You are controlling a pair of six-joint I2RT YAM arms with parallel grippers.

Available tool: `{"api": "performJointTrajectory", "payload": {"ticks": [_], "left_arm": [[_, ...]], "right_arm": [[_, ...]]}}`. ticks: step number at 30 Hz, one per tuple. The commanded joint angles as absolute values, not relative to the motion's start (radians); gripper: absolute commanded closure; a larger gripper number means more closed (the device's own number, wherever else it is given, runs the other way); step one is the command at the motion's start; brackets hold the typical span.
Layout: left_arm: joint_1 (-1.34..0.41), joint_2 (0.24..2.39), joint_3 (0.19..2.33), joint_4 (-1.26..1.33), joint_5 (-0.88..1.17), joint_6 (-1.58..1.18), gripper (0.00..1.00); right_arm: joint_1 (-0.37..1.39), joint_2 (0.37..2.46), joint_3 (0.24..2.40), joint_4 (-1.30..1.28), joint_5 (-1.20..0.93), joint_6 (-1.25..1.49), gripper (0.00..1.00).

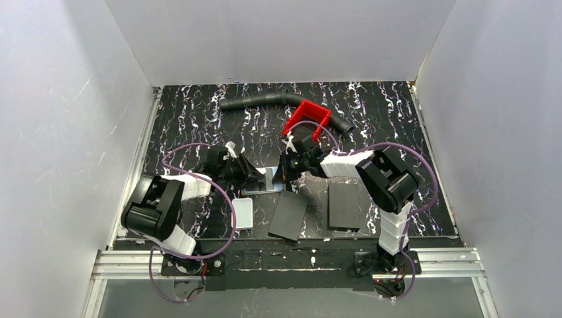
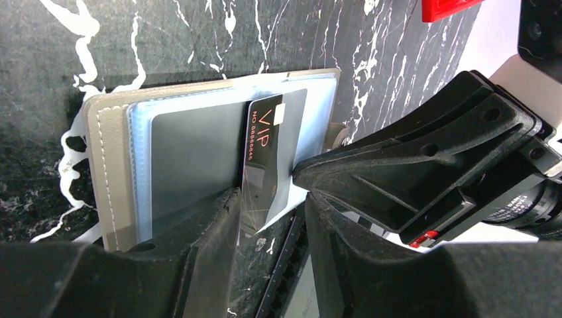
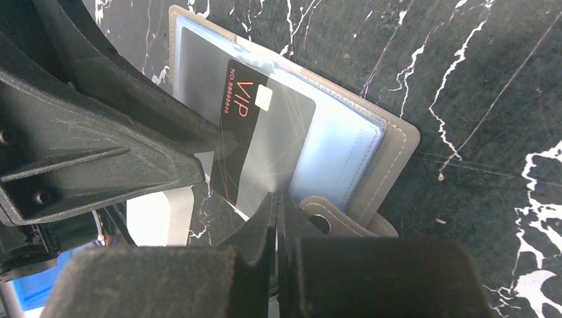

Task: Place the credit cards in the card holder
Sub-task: Insert the credit card into the card holder.

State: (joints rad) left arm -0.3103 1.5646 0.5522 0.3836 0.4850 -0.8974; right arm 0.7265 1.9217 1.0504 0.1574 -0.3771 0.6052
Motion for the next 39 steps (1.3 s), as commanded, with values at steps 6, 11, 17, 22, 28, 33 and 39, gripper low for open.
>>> {"api": "performJointTrajectory", "payload": {"ticks": [6,11,17,22,28,33,39], "left_arm": [[-0.387,1.567,0.635,0.24,0.367,-0.817,0.59],[-0.414,1.576,0.655,0.227,0.367,-0.828,0.59],[-0.414,1.563,0.649,0.216,0.353,-0.83,0.59],[-0.415,1.582,0.652,0.207,0.352,-0.828,0.59],[-0.415,1.595,0.655,0.201,0.35,-0.821,0.59],[-0.415,1.591,0.66,0.198,0.355,-0.82,0.59],[-0.414,1.601,0.688,0.188,0.37,-0.8,0.59]], "right_arm": [[0.723,1.929,1.026,0.156,-0.368,0.603,0.99],[0.722,1.925,1.026,0.159,-0.365,0.608,0.99],[0.722,1.888,1.061,0.099,-0.361,0.595,0.98],[0.714,1.818,1.118,-0.048,-0.289,0.532,0.9],[0.676,1.783,1.108,-0.114,-0.268,0.493,0.82],[0.657,1.805,1.094,-0.097,-0.288,0.489,0.82],[0.655,1.855,1.092,-0.035,-0.335,0.503,0.82]]}}
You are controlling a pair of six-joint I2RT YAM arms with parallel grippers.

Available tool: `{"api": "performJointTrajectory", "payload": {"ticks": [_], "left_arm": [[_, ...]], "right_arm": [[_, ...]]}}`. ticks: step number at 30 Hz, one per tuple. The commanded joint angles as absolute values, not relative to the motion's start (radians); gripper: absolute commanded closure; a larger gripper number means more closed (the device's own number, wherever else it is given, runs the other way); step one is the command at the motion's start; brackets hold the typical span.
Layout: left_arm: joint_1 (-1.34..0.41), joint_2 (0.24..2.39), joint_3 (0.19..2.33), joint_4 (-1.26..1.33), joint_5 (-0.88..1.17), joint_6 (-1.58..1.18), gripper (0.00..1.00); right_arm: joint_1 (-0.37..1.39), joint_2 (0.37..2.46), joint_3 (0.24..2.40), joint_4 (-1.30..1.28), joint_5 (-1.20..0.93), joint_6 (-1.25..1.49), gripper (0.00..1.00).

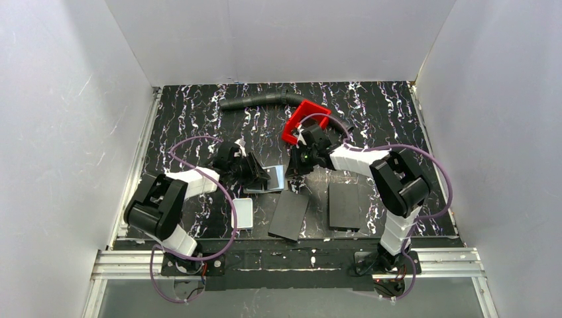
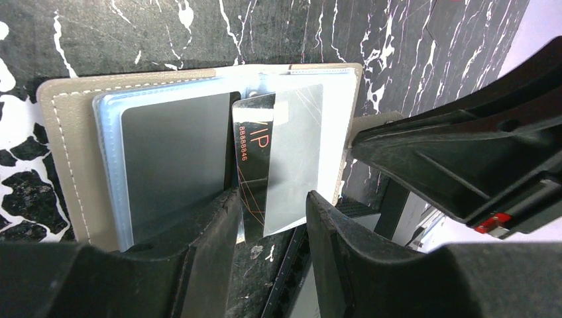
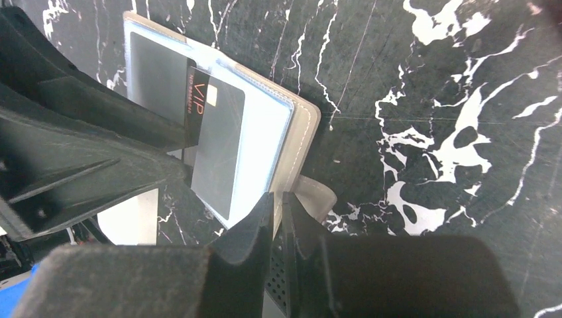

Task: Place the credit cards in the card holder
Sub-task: Insert the credit card into the card holder.

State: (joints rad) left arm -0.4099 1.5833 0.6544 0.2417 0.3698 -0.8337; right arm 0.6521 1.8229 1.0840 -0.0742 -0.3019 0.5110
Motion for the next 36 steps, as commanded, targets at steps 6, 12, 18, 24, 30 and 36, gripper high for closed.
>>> {"api": "performJointTrajectory", "payload": {"ticks": [6,12,18,24,30,36], "left_arm": [[-0.415,1.632,0.727,0.183,0.404,-0.773,0.59],[-0.42,1.654,0.75,0.184,0.437,-0.777,0.59],[-0.425,1.656,0.77,0.183,0.434,-0.77,0.59],[-0.43,1.664,0.778,0.183,0.431,-0.767,0.59],[-0.458,1.696,0.796,0.184,0.437,-0.778,0.59],[-0.459,1.638,0.78,0.158,0.377,-0.756,0.58]], "right_arm": [[0.656,1.891,1.1,-0.01,-0.352,0.511,0.82],[0.658,1.912,1.101,0.02,-0.366,0.521,0.83],[0.663,1.918,1.104,0.025,-0.37,0.523,0.83],[0.664,1.914,1.105,0.019,-0.366,0.514,0.84],[0.669,1.917,1.108,0.026,-0.371,0.522,0.84],[0.67,1.906,1.105,0.009,-0.359,0.509,0.84]]}}
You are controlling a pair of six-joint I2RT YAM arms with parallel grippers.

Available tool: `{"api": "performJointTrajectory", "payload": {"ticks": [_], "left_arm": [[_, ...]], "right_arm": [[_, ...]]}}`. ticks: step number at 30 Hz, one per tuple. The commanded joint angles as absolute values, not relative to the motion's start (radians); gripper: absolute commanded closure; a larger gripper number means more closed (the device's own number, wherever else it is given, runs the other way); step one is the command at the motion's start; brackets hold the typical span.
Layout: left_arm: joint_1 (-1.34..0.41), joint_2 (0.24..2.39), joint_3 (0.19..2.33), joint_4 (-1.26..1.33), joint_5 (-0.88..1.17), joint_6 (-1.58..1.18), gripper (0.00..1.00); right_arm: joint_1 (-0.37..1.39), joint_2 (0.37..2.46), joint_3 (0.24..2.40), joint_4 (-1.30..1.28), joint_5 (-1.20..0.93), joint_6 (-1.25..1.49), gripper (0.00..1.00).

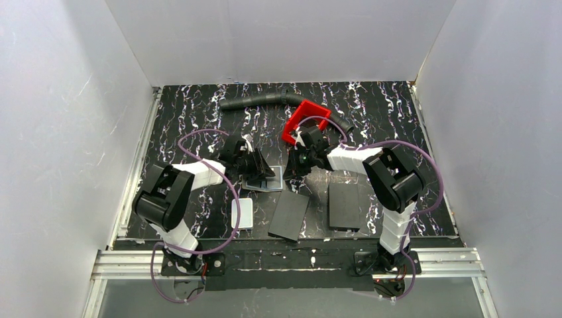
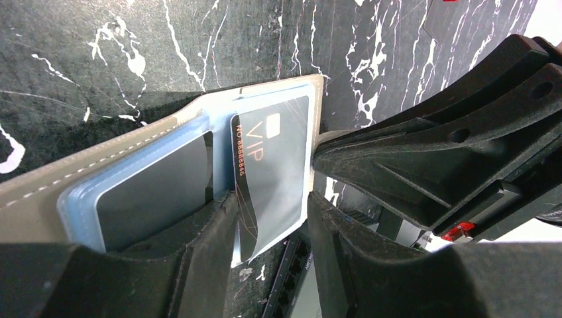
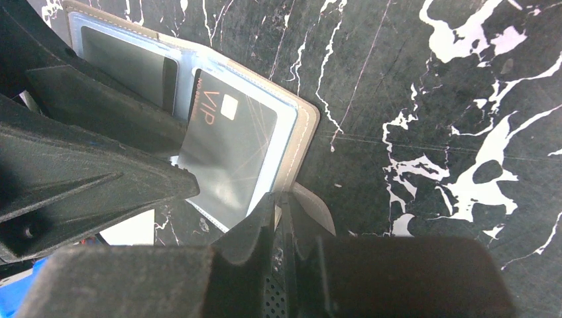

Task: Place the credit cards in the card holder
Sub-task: Insert the credit card into the card holder.

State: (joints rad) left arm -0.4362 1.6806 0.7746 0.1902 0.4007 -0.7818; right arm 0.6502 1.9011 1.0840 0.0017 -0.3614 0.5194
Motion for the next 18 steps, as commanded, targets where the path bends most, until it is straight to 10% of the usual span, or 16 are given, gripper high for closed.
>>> {"api": "performJointTrajectory", "payload": {"ticks": [1,18], "left_arm": [[-0.458,1.627,0.779,0.137,0.369,-0.746,0.58],[-0.456,1.482,0.879,-0.175,0.299,-0.572,0.53]], "right_arm": [[0.67,1.901,1.103,0.005,-0.352,0.507,0.83],[0.667,1.821,1.106,-0.067,-0.339,0.476,0.76]]}}
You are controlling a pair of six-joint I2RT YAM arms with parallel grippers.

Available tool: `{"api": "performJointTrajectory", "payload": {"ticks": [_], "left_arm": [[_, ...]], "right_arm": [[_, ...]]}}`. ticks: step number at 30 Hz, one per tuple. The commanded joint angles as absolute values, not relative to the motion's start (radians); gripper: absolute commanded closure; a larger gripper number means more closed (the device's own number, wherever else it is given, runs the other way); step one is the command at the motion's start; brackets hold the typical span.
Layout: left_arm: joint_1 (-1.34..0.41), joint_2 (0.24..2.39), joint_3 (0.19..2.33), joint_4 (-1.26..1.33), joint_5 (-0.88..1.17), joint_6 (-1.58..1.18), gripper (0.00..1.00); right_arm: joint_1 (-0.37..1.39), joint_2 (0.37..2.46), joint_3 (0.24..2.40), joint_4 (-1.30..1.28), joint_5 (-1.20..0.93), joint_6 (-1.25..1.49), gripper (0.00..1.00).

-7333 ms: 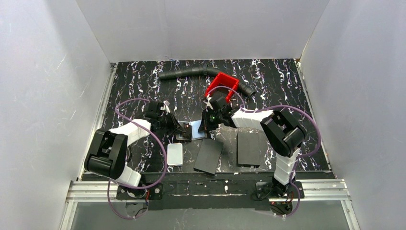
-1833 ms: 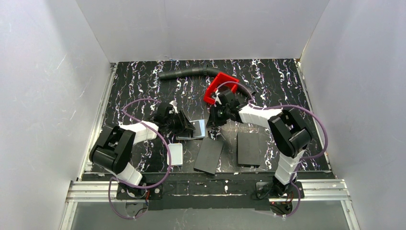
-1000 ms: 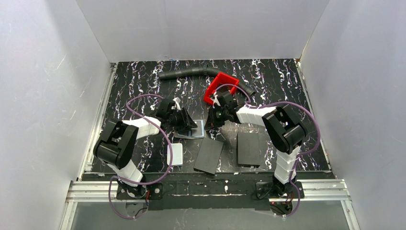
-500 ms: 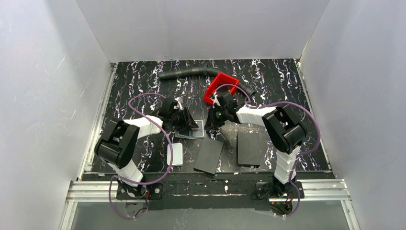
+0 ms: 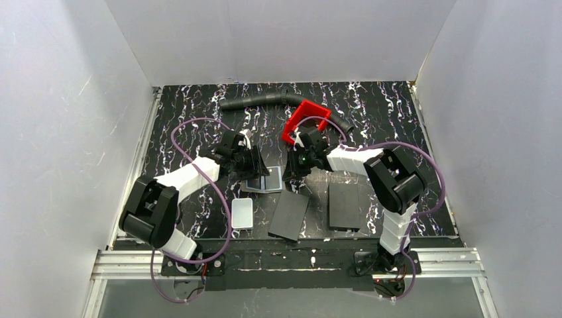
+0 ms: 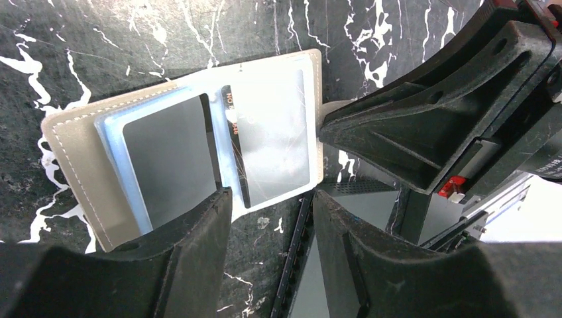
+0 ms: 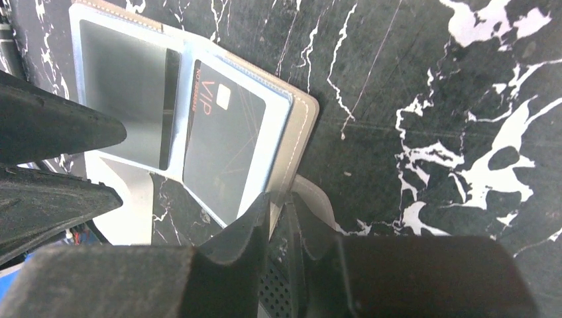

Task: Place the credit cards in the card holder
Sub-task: Insert the credit card into the card holder.

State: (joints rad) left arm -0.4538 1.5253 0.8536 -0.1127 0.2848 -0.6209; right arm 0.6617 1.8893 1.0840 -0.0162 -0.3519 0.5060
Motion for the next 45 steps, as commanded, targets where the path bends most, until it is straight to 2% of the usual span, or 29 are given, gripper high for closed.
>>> {"api": "performJointTrajectory", "payload": {"ticks": [1,11,15,22,31,45], "left_arm": [[-0.456,1.479,0.876,-0.166,0.329,-0.573,0.53],[-0.453,1.517,0.832,-0.066,0.438,-0.634,0.53],[-0.451,1.549,0.805,-0.015,0.44,-0.659,0.53],[-0.446,1.582,0.777,0.035,0.435,-0.667,0.53],[-0.445,1.592,0.731,0.055,0.422,-0.673,0.54],[-0.444,1.619,0.711,0.07,0.421,-0.684,0.54]], "right_arm": [[0.667,1.813,1.106,-0.071,-0.34,0.474,0.75],[0.637,1.821,1.105,0.091,-0.453,0.59,0.57],[0.632,1.867,1.127,0.147,-0.5,0.644,0.57],[0.618,1.927,1.146,0.167,-0.506,0.655,0.65],[0.618,1.941,1.173,0.077,-0.45,0.582,0.62],[0.618,1.949,1.176,0.113,-0.47,0.609,0.62]]}}
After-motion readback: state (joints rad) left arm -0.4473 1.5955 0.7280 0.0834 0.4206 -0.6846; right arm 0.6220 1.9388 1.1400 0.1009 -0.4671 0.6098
